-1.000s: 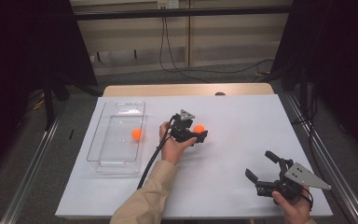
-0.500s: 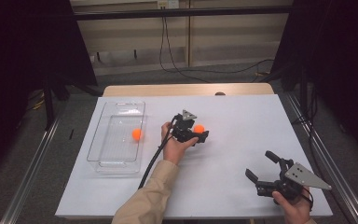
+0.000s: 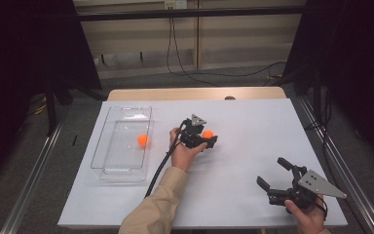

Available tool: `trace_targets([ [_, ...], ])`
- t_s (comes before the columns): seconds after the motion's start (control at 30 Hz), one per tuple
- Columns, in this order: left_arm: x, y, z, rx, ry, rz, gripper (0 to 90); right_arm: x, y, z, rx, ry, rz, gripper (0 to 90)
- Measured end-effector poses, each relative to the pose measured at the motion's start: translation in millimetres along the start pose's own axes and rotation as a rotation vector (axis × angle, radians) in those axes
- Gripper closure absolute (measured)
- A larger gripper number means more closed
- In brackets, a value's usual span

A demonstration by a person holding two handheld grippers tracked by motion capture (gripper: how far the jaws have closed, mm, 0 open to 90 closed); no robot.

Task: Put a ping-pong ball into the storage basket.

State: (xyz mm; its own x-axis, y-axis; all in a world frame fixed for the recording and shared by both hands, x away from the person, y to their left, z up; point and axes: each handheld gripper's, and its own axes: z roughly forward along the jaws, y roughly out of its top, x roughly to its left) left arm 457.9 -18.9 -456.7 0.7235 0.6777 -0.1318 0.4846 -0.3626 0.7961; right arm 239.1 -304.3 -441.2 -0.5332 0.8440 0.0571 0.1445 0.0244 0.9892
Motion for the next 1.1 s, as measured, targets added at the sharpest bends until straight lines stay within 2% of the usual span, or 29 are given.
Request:
trace_targets([
  [0.3, 0.6, -0.8, 2.3, -0.023, -0.036, -0.007, 38.3, -0.4, -0.1, -0.2, 0.001, 0.000, 0.000, 3.3],
  [1.1, -0.8, 0.3, 11.1, 0.036, -0.057, -0.022, 46.6, -0.7, 0.0, -0.9, -0.001, -0.001, 0.003, 3.3],
])
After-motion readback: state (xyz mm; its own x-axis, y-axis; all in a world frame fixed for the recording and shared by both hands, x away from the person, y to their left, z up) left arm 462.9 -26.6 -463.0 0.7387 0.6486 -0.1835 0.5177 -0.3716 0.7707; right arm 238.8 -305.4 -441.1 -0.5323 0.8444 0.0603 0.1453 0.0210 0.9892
